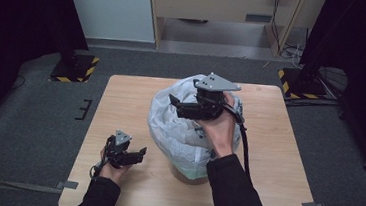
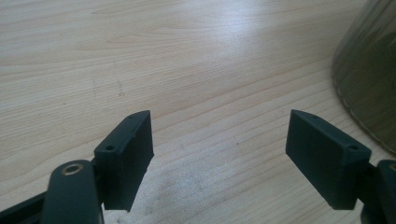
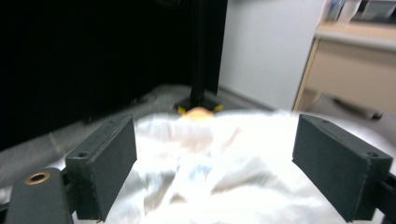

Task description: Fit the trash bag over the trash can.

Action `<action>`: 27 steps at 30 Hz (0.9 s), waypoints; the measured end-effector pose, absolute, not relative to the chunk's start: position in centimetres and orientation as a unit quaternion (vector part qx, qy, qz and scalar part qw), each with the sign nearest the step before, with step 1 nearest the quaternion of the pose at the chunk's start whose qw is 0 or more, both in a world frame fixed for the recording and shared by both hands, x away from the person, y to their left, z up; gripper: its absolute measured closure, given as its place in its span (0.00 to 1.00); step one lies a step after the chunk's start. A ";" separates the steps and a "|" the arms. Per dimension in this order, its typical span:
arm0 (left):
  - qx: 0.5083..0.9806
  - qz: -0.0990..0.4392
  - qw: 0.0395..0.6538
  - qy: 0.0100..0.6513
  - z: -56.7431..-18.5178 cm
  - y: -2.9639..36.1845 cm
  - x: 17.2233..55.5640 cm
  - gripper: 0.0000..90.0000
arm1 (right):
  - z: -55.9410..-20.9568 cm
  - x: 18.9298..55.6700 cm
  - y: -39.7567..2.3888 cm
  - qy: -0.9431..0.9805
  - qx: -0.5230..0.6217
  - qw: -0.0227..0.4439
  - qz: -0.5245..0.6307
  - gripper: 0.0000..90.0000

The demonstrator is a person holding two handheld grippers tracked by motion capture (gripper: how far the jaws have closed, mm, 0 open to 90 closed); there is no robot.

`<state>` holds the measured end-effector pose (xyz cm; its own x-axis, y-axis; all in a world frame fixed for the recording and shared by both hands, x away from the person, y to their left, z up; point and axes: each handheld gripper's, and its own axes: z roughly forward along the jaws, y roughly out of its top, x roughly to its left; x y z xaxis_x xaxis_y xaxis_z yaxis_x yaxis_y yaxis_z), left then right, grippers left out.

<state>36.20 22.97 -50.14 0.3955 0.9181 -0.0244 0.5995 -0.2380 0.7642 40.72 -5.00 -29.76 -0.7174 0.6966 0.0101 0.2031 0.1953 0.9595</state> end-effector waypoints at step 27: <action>0.758 0.220 0.355 0.502 -50.3 22.9 36.1 0.25 | -35.3 42.2 -3.0 0.873 0.325 0.127 0.342 0.11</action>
